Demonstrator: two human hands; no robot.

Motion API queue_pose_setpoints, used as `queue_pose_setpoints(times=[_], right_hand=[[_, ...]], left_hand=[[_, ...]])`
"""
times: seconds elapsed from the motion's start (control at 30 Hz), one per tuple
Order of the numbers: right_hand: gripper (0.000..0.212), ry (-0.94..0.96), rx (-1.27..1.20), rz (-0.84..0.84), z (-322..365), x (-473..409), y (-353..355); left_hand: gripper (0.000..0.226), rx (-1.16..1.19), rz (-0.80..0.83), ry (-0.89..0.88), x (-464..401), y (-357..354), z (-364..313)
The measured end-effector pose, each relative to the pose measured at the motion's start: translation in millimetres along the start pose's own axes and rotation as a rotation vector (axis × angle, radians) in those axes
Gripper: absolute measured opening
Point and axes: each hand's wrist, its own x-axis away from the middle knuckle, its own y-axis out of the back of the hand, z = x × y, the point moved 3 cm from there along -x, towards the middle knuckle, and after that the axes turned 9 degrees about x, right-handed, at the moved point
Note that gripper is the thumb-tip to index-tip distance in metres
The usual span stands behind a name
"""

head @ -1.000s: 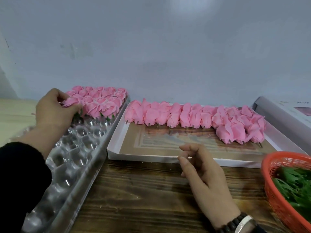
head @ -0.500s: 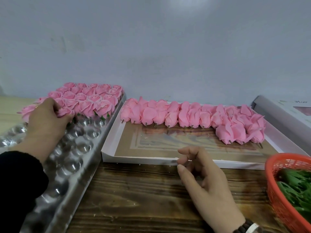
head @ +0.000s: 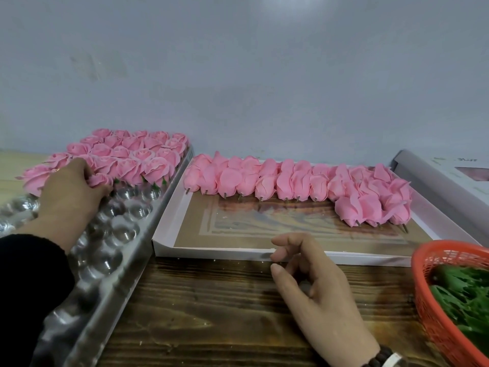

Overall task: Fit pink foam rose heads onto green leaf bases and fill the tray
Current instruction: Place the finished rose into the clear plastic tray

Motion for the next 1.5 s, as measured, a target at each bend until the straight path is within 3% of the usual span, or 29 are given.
queue_pose_setpoints(times=[0.33, 0.6, 0.77, 0.93, 1.17, 1.4, 1.5], right_hand=[[0.023, 0.006, 0.025, 0.007, -2.2, -1.3, -1.6], [0.021, 0.031, 0.019, -0.001, -4.1, -0.4, -1.6], [0.026, 0.036, 0.005, 0.013, -5.9, -0.2, -0.1], [0.028, 0.044, 0.040, 0.021, -3.8, -0.4, 1.2], [0.035, 0.068, 0.054, -0.018, -3.7, -0.6, 2.4], [0.031, 0.049, 0.022, -0.029, -5.4, -1.9, 1.1], [0.027, 0.058, 0.058, -0.029, -4.0, -1.5, -0.8]], left_hand=[[0.031, -0.169, -0.022, -0.031, 7.4, 11.0, -8.5], [0.048, -0.246, 0.071, -0.006, 26.0, 25.9, -33.9], [0.038, 0.045, 0.096, -0.062, 52.6, 29.7, -79.7], [0.009, 0.420, 0.123, -0.161, 134.0, 15.5, -124.6], [0.014, 1.113, 0.404, 0.294, 228.4, -22.0, -138.1], [0.022, 0.772, 0.514, -0.027, 229.4, -37.7, -139.8], [0.020, 0.752, 0.532, -0.068, 225.9, -39.8, -140.9]])
